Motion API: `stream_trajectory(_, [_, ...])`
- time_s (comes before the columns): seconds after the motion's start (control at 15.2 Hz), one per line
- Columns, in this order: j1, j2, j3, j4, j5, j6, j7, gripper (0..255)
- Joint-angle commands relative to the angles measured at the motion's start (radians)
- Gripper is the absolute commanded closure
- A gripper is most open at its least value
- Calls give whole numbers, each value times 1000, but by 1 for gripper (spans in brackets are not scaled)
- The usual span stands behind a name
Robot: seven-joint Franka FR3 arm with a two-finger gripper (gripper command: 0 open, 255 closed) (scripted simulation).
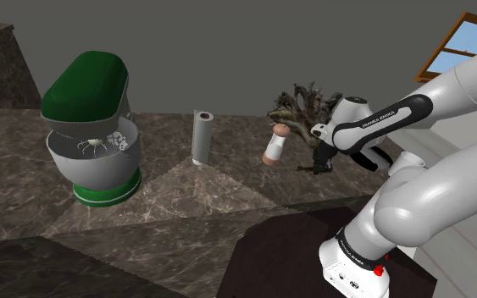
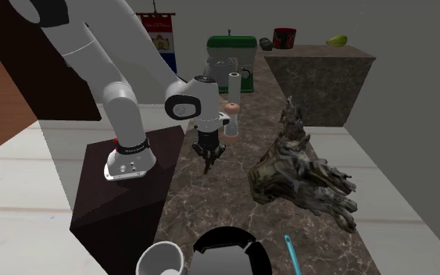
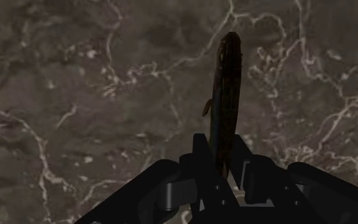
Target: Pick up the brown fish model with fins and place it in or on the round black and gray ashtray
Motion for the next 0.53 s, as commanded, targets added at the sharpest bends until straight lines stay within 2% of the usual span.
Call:
stream_trajectory(0.0, [-9, -23, 10, 1, -5, -26, 3, 255])
stream_trajectory(0.46, [-50, -172, 75, 22, -8, -194, 11, 255])
